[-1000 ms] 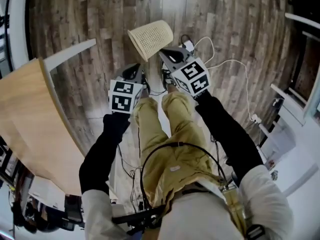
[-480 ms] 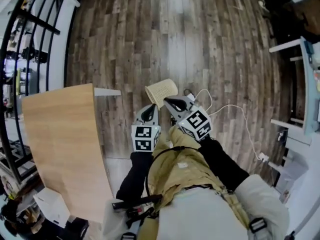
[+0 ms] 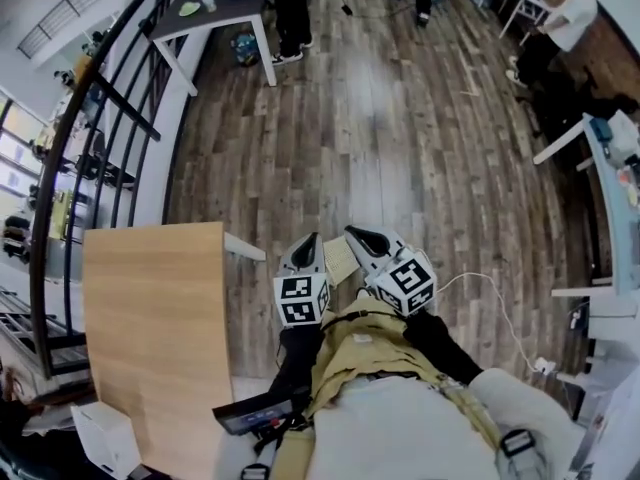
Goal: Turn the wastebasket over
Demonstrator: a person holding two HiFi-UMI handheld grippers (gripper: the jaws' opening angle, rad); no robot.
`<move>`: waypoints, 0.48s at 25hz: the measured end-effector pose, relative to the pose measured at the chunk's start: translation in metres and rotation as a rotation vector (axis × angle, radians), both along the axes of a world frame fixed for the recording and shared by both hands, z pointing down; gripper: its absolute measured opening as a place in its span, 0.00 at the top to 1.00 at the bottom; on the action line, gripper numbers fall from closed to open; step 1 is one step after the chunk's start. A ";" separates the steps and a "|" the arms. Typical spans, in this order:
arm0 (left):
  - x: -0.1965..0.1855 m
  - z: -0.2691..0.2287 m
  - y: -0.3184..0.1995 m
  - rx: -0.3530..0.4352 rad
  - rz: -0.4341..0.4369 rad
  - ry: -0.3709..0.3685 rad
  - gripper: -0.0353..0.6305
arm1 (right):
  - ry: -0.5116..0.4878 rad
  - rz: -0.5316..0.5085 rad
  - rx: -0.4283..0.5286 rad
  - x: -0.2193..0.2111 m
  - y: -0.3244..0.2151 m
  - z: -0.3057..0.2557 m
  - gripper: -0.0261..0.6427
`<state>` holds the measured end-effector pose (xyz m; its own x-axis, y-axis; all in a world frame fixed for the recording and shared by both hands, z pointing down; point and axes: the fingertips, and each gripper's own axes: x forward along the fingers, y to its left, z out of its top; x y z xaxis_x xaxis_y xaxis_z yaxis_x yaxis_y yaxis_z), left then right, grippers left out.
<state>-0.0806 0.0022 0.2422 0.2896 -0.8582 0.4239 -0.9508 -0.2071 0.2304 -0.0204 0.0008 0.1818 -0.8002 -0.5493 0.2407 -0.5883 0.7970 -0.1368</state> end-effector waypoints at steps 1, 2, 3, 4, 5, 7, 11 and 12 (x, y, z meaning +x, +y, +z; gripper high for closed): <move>-0.001 -0.010 -0.004 0.023 0.000 -0.002 0.95 | -0.006 0.000 0.024 -0.002 -0.003 -0.010 0.93; -0.003 -0.020 -0.007 0.044 -0.001 -0.003 0.94 | -0.013 0.000 0.046 -0.004 -0.006 -0.019 0.93; -0.004 -0.027 -0.009 0.062 -0.001 -0.005 0.95 | -0.019 0.000 0.066 -0.005 -0.007 -0.027 0.93; -0.004 -0.034 -0.011 0.078 0.000 -0.006 0.94 | -0.024 0.002 0.087 -0.006 -0.008 -0.035 0.93; -0.005 -0.039 -0.012 0.091 0.000 -0.008 0.95 | -0.029 0.005 0.106 -0.008 -0.009 -0.042 0.93; -0.008 -0.047 -0.013 0.111 -0.001 -0.008 0.95 | -0.044 0.008 0.135 -0.010 -0.009 -0.055 0.93; -0.015 -0.056 -0.014 0.130 -0.008 -0.007 0.94 | -0.066 0.002 0.172 -0.017 -0.011 -0.070 0.93; -0.018 -0.057 -0.014 0.132 -0.009 -0.007 0.94 | -0.070 0.004 0.174 -0.019 -0.011 -0.072 0.93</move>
<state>-0.0987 -0.0120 0.1853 0.2792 -0.9092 0.3089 -0.9542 -0.2266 0.1955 -0.0396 -0.0103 0.1101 -0.8094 -0.5809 0.0857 -0.5853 0.8100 -0.0372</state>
